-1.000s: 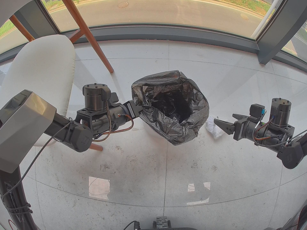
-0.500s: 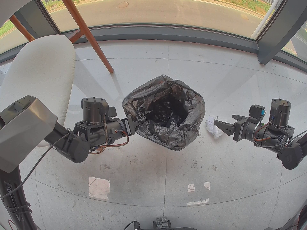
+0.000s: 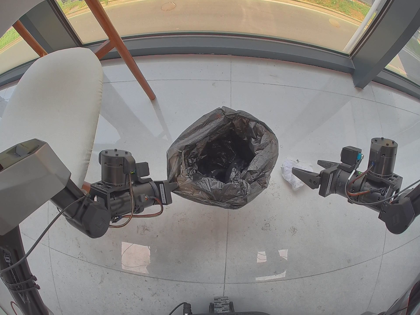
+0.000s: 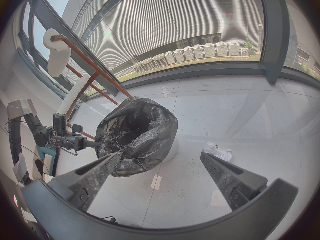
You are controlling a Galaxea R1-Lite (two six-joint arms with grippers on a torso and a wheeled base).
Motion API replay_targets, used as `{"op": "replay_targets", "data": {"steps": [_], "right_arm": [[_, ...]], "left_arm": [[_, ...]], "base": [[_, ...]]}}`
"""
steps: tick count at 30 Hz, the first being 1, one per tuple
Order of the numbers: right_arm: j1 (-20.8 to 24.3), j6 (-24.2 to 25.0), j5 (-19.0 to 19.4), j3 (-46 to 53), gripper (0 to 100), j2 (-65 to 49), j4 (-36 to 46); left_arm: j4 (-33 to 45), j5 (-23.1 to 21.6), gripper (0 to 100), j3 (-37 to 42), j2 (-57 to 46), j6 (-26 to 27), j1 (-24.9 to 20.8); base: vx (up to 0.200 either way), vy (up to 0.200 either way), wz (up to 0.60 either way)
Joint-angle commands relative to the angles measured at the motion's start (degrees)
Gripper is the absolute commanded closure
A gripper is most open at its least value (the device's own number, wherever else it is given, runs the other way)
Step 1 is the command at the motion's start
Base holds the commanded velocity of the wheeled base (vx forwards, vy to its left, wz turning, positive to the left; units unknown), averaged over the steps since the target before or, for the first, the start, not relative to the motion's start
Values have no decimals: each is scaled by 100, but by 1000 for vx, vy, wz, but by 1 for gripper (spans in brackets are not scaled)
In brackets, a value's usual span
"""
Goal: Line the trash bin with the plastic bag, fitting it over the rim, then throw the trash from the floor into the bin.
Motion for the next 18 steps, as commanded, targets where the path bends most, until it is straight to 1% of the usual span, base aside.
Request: {"op": "replay_targets", "data": {"steps": [1, 6, 8, 11, 13, 14, 16, 17, 18], "right_arm": [[4, 2, 1, 84, 0, -31, -11], [4, 2, 1, 111, 0, -92, -2], [-4, 2, 1, 111, 0, -101, -2], [-4, 2, 1, 128, 0, -110, -11], [-4, 2, 1, 128, 0, -110, -11], [-4, 2, 1, 128, 0, -110, -11], [4, 2, 1, 120, 0, -110, -11], [4, 2, 1, 120, 0, -110, -11], [4, 2, 1, 120, 0, -110, -11]], "left_arm": [[-20, 10, 100, 415, -61, -19, -1], [-37, 36, 100, 468, -43, -10, 26], [-195, 45, 100, 415, -43, -10, 52], [-723, 63, 100, 204, 115, -27, 149], [-1101, 107, 100, -42, 273, -186, 193], [-1171, 142, 100, -121, 291, -291, 228], [-1039, 142, 100, -147, 256, -361, 245], [-819, 142, 0, -121, 256, -361, 245], [-705, 142, 0, -103, 247, -370, 245]], "base": [[0, 0, 0], [0, 0, 0], [0, 0, 0], [0, 0, 0], [0, 0, 0], [0, 0, 0], [0, 0, 0], [0, 0, 0], [0, 0, 0]]}}
